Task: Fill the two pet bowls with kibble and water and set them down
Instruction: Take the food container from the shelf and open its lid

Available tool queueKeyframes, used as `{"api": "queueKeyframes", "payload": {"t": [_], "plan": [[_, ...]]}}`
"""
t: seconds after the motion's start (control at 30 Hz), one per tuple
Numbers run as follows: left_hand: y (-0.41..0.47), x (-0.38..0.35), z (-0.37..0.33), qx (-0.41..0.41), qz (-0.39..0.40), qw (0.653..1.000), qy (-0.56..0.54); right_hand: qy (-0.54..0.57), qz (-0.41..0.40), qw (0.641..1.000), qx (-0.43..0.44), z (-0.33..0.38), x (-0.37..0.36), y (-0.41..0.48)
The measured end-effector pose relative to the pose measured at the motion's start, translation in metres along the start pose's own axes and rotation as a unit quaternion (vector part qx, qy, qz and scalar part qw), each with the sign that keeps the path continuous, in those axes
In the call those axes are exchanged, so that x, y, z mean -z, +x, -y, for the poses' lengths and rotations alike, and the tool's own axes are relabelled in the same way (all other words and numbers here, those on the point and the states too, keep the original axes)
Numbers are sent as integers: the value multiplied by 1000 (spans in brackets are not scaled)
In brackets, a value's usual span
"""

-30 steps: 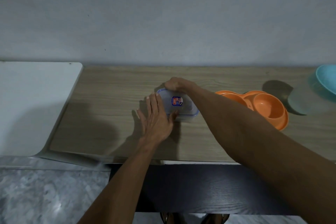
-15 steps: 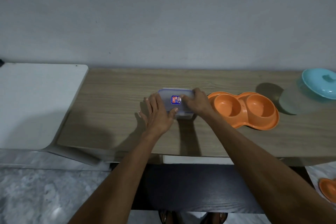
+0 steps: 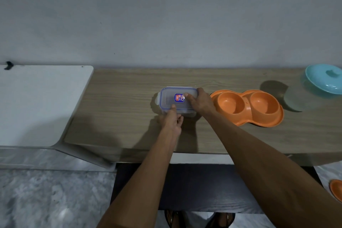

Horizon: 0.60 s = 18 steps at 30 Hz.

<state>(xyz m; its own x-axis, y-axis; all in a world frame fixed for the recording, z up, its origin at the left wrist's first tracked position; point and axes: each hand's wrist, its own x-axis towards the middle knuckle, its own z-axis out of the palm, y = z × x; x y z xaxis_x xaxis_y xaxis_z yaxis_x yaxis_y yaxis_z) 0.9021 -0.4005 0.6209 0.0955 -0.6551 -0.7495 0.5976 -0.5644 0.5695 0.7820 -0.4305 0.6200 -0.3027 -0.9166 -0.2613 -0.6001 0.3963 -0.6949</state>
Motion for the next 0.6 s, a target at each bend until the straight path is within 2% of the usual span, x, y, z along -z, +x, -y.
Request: {"api": "queueKeyframes", "payload": {"t": [0.13,0.2,0.27,0.47,0.6], "plan": [[3,-1,7,-71,-16,997,-2,-3,7,1000,-7,2,0,-2],[2,2,9,-156,-39,984,82,-18,5,1000,-11,4,2,-3],[0,10,9,-203,-55,967,144,-41,-5,999,-15,8,7,-5],[-2,25,6,-182,-31,959,213,-51,-62,996,-43,21,22,-11],[-7,27,1,-142,-1,973,182,73,-93,992,-42,38,29,-9]]}}
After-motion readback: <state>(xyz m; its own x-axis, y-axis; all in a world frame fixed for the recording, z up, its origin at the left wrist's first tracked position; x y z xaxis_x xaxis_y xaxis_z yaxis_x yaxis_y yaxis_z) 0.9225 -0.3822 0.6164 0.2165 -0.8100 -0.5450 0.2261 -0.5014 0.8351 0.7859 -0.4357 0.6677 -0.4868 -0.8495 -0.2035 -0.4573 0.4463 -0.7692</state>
